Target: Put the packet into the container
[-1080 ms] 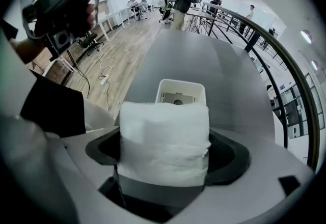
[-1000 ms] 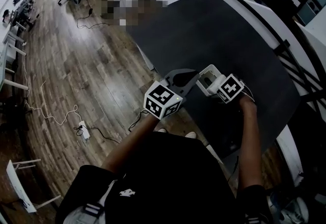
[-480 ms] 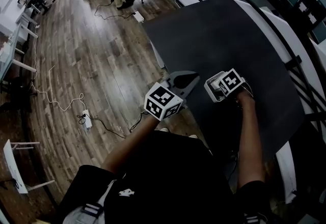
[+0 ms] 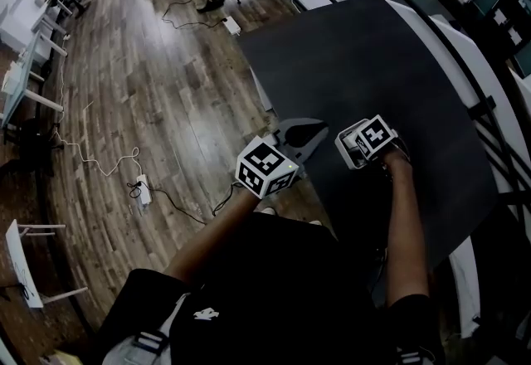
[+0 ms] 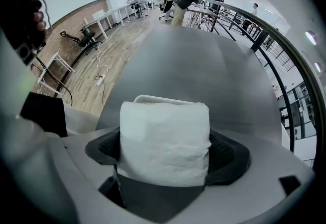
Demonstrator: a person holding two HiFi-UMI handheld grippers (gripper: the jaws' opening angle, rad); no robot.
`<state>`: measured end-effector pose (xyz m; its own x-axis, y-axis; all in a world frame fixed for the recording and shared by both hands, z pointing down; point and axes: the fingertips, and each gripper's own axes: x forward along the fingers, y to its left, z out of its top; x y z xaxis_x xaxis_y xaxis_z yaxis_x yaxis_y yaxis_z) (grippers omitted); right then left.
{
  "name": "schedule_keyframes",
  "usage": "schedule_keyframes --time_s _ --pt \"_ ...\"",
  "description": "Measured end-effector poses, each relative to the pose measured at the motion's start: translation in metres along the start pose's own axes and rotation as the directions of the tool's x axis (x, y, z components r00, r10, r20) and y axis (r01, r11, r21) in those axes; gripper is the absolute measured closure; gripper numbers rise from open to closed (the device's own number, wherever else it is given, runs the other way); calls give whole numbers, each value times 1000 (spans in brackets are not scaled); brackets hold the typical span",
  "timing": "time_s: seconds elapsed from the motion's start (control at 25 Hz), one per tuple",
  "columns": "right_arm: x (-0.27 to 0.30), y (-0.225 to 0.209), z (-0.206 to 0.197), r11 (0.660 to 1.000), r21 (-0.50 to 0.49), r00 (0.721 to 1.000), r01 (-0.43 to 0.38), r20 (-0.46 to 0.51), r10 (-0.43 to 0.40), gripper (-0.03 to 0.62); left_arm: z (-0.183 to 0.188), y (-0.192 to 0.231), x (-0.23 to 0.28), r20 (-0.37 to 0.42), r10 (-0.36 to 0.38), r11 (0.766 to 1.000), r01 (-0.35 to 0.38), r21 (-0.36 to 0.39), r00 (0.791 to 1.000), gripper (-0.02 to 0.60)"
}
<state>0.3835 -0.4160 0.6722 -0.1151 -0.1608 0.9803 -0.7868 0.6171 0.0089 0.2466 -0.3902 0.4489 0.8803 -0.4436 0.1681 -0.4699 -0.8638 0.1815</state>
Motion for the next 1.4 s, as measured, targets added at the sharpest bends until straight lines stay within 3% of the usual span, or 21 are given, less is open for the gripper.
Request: schedule_keyframes --time_s 0.28,0.52,0.76,1.08,1.2,1.32,1.4 --pt "9 7 2 999 22 999 -25 21 25 108 10 0 -4 48 -11 1000 11 -1 999 577" --pt "4 4 15 999 51 992 1 125 -7 106 9 1 -7 55 -12 1000 12 -5 998 577" --pt "-3 4 16 999 50 991 12 133 -19 106 10 1 -5 58 -20 1000 21 -5 998 577" --pt "-45 16 26 998 49 971 37 236 -47 109 9 -1 -2 55 -46 999 47 -8 997 577" --pt "-65 22 30 997 45 951 57 300 -68 216 7 -4 1 49 -64 998 64 -6 997 577" --pt "-87 32 35 997 56 926 48 371 -66 234 6 -5 2 48 -74 997 75 -9 996 577" --pt "-107 37 39 996 72 898 58 433 -83 288 7 -6 2 47 -80 997 80 -6 996 577"
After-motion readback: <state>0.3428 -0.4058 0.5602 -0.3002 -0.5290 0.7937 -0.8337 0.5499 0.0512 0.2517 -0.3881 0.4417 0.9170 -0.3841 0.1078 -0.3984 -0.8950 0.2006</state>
